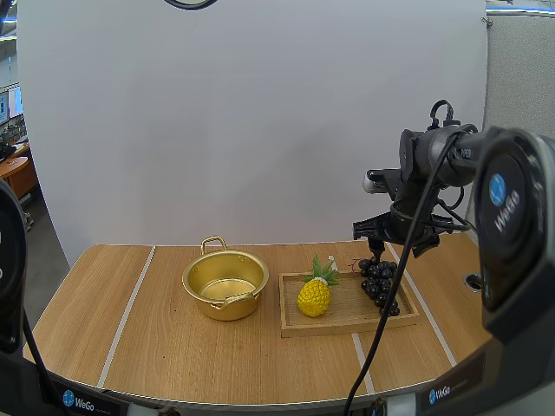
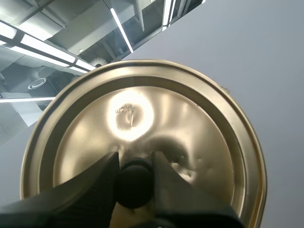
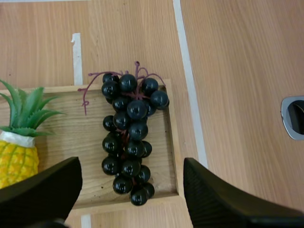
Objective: Open the pot, put the grape inside, and close it
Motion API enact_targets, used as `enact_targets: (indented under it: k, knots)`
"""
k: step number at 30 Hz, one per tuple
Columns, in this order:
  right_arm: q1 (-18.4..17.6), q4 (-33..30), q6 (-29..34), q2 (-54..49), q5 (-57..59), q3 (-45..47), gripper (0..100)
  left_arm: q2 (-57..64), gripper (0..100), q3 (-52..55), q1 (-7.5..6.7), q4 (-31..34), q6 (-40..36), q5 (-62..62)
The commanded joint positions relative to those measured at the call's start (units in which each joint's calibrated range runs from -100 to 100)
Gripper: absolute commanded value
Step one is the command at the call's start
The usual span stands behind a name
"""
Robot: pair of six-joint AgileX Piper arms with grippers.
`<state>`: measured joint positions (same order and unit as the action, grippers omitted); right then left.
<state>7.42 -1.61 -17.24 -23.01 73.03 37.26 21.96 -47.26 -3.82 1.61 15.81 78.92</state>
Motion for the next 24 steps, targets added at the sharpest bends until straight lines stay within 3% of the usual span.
enact_targets:
  k: [1,24]
  knots:
    - [0.29,2.89,-3.01,1.9,1.22,-2.02,100,0.49,0,-0.6,-0.2,0.82,-0.43,-1.69]
    - [0.29,2.96,-4.37,19.3,-5.14,-2.85,100,0.49,0,-0.6,-0.2,0.82,-0.43,-1.69]
